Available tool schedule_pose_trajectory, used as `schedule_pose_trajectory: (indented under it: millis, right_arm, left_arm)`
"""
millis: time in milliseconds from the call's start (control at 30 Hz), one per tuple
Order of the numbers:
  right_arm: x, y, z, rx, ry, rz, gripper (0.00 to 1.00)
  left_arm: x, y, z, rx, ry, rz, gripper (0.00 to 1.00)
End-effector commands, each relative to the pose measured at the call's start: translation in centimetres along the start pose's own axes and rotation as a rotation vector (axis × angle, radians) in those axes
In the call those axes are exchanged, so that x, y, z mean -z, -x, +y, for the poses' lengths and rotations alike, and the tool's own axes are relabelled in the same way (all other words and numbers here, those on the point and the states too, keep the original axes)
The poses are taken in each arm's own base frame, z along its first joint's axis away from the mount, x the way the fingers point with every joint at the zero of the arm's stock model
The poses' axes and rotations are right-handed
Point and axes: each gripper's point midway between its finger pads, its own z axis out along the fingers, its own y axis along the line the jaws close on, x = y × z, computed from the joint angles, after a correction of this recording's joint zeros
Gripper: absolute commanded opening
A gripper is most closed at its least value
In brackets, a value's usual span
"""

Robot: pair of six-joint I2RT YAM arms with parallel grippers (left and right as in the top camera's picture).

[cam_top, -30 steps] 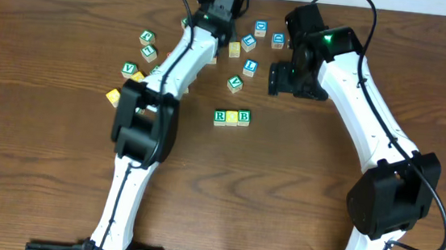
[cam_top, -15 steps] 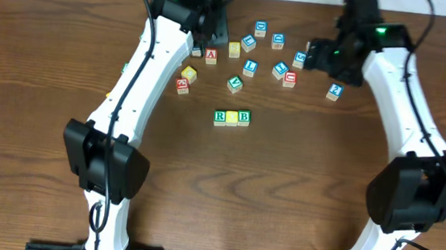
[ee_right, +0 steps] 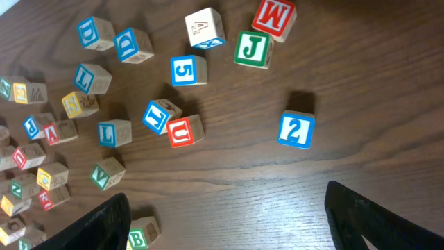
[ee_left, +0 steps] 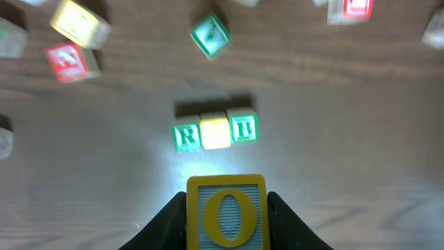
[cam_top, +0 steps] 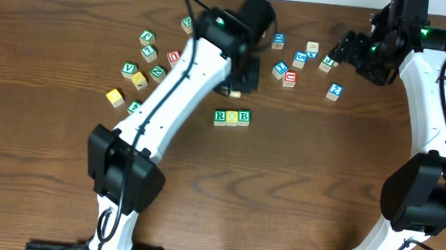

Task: Spell out ROBOT
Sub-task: 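Carry the yellow O block down toward the right of the B block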

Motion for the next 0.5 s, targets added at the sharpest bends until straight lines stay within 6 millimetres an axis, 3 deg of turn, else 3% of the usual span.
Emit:
schedule_pose_trajectory:
  millis: [0,300,467]
  right_arm:
    - [0.6,0.5,0.8,0.046,0.028,-0.014,0.85]
    - [0.6,0.2,0.8,0.063,0.025,-0.003,0.85]
    - [0.6,-0.2,0.6,0.072,0.019,0.013,0.85]
  left_arm:
    - [-1.6,-2.0,-1.0,-0.017,0.015,0.053,0.32]
    - [-6.0,-4.1,-5.1,-0.088,-0.023,0.03,0.33]
    - [-9.1,-4.2,-5.7,-0.055,-0.049,-0.002,0.32]
